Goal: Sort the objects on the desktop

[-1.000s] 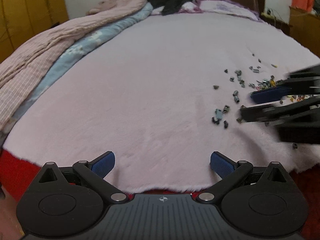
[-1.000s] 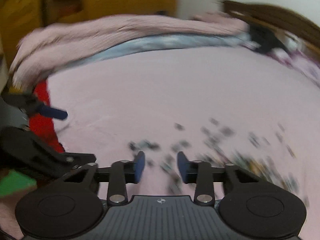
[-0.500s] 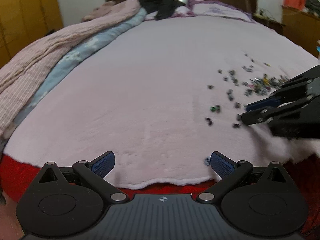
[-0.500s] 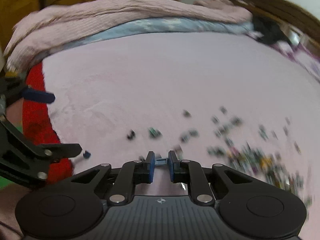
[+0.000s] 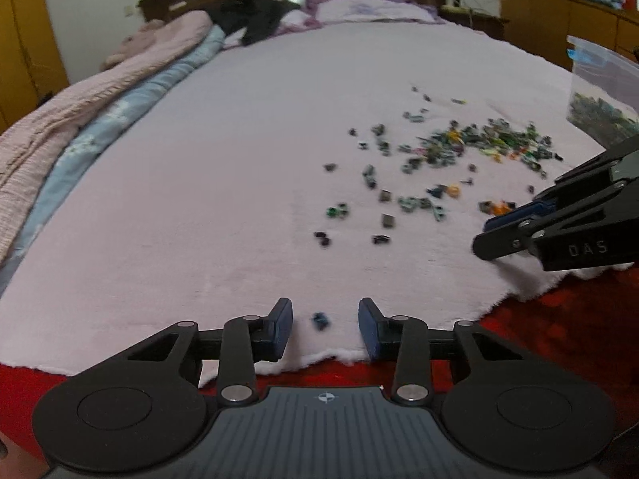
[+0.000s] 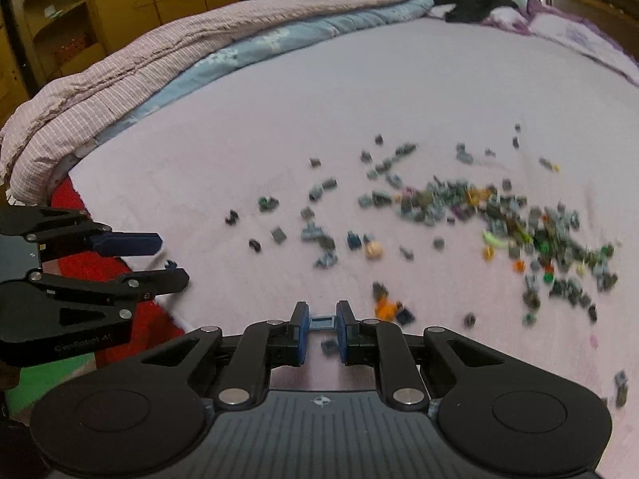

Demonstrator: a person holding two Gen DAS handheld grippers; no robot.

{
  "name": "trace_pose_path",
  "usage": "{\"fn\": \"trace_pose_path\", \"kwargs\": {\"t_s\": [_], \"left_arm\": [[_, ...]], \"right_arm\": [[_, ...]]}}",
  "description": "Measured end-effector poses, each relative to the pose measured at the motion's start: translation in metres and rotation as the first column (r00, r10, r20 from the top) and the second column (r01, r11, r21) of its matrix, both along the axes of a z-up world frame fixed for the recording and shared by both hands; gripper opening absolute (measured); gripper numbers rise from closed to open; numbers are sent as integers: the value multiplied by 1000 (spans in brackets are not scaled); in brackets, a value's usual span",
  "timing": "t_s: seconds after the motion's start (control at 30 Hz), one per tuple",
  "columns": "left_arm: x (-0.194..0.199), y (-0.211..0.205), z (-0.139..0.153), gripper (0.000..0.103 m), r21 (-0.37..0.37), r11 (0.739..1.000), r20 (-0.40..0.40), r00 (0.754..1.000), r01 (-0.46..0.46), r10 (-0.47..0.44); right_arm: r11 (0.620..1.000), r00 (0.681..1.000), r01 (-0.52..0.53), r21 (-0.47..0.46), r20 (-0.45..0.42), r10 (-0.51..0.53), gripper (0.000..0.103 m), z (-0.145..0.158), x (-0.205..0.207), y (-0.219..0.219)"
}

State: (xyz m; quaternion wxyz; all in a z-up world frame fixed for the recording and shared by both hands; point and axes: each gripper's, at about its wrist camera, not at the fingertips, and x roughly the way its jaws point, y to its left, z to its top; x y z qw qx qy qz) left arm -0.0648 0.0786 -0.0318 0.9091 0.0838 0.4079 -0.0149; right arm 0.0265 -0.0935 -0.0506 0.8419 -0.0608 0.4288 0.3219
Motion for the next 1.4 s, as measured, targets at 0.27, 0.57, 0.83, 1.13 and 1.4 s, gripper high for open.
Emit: {"fn": "trace_pose_path", "kwargs": {"t_s": [0.27, 0.57, 0.83, 1.13, 1.4], "left_arm": [[10, 3, -8, 52, 26, 999, 4, 999, -37, 37], [18, 9, 4, 72, 142, 988, 94, 995, -54, 41], [-11, 40, 27, 87, 104, 971, 142, 970, -215, 200], [-24, 56, 36, 94, 109, 958, 156, 956, -265, 246], [-20, 45, 34, 103, 86, 974, 154, 969, -210, 195]], "right_arm": [[995, 997, 23, 100, -72, -16, 16, 7, 12, 20], [997, 999, -11, 74, -30, 13, 37, 16, 7, 32], [955, 951, -297, -9, 92, 297, 35, 23, -15, 69], [880, 874, -461, -111, 118, 472, 19, 1, -33, 137], [915, 900, -393, -96, 162, 404, 8, 16, -36, 107]]}}
